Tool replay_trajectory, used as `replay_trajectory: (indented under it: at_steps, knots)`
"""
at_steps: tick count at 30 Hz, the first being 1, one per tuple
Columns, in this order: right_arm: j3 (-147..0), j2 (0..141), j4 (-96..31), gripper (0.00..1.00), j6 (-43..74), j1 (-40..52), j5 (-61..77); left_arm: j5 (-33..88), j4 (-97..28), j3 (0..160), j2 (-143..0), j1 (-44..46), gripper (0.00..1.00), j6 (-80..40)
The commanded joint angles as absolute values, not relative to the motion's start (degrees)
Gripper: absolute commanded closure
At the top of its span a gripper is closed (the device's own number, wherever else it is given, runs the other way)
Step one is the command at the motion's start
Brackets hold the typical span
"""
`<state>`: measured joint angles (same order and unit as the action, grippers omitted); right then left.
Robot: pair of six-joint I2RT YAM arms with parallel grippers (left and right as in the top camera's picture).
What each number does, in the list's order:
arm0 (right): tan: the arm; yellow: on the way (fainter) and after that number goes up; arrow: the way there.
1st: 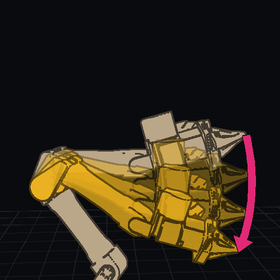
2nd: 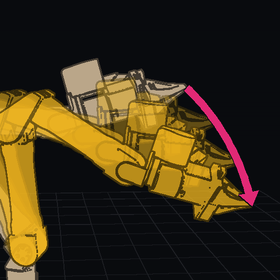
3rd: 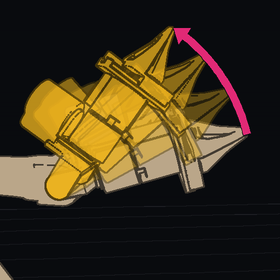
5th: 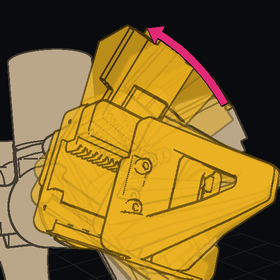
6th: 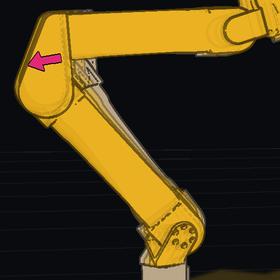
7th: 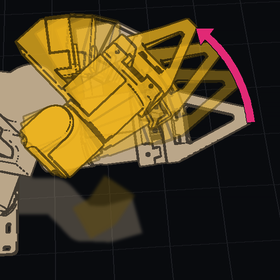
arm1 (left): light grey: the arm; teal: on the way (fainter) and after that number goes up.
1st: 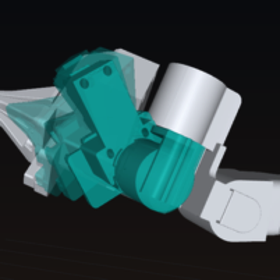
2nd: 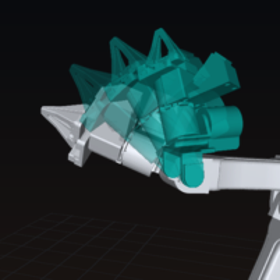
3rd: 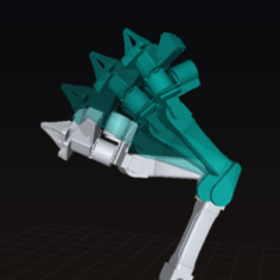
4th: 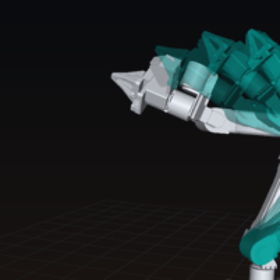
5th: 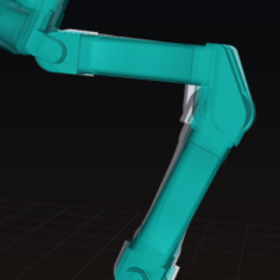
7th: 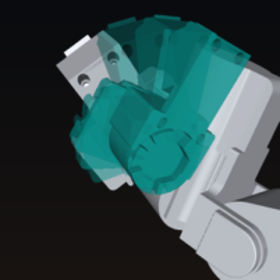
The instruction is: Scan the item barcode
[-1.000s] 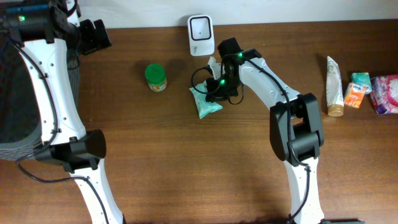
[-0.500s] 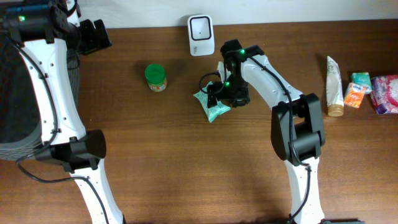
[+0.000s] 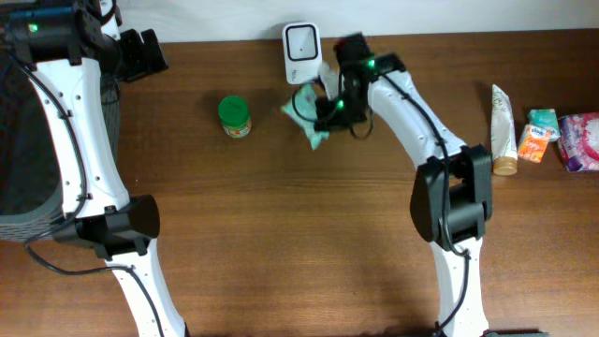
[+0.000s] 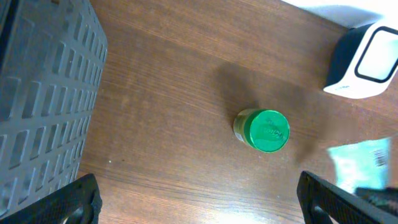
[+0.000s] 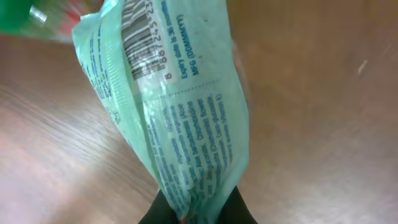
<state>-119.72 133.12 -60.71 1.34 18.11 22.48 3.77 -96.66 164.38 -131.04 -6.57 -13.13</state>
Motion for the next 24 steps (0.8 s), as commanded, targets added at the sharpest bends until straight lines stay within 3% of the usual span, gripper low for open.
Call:
replay_trajectory:
  at_steps: [1,8,10,15,19,24]
  knots:
    - [-127.17,131.07,-61.39,0.96,-5.28,21.82,18.39,3.18,-96.71,165.05,-129.1,-6.79,0.01,-13.23]
    - [-135.79,131.07,-61.1,0.96,-5.93,30.98,-7.01,3.18,-96.71,165.05,-129.1,-6.79,0.01,-13.23]
    - [-136.44,131.07,-61.3,0.96,-5.32,31.22,-8.62,3.18,-96.71,165.05,-129.1,-6.79,0.01,-13.23]
    - [-136.51,131.07,-66.43,0.96,-7.46,28.86,-3.25,3.18,-96.71,165.05,-129.1,-6.76,0.01,-13.21]
    - [-135.57,131.98,-76.18,0.96,-10.11,22.79,13.26,3.18,-96.71,165.05,-129.1,-6.76,0.01,-13.23]
    - [-119.63,132.62,-74.08,0.96,-18.81,16.64,28.27,3.18,-96.71,165.05,-129.1,-6.79,0.01,-13.23]
